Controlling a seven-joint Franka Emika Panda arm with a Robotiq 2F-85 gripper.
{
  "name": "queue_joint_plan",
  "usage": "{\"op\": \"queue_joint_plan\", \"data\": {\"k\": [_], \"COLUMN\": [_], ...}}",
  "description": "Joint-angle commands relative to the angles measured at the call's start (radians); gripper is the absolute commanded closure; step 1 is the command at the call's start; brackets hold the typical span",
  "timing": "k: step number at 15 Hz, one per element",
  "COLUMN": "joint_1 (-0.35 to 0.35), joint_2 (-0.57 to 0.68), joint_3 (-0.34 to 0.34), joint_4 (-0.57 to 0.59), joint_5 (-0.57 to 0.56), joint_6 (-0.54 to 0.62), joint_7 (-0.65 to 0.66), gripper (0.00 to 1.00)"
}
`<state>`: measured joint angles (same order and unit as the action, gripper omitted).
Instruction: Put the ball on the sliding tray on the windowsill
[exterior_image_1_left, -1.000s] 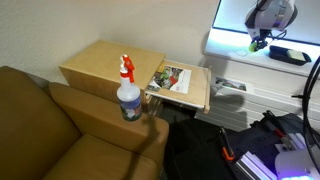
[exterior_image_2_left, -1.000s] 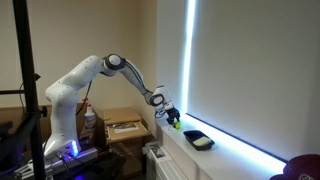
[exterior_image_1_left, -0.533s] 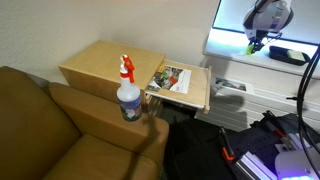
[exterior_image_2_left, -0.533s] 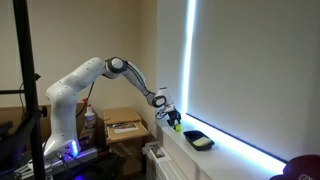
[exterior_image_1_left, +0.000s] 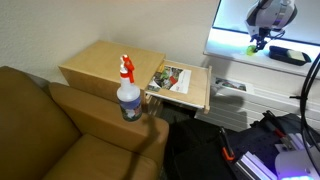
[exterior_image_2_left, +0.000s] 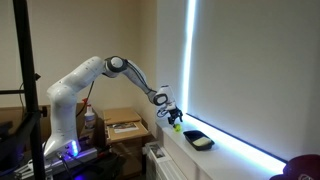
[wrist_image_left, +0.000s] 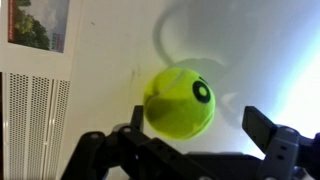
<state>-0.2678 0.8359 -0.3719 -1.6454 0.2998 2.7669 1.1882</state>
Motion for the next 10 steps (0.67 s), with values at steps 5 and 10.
{"op": "queue_joint_plan", "data": {"k": [5,10], "joint_1": [-0.079,-0.122], "joint_2": [-0.350,-0.604], "joint_3": [0.123,0.136], "joint_4": [-0.225,-0.364], "joint_5": [0.026,0.129], "joint_6": [-0.100,-0.278], "joint_7": [-0.288,-0.531], "gripper": [0.00,0.00]}}
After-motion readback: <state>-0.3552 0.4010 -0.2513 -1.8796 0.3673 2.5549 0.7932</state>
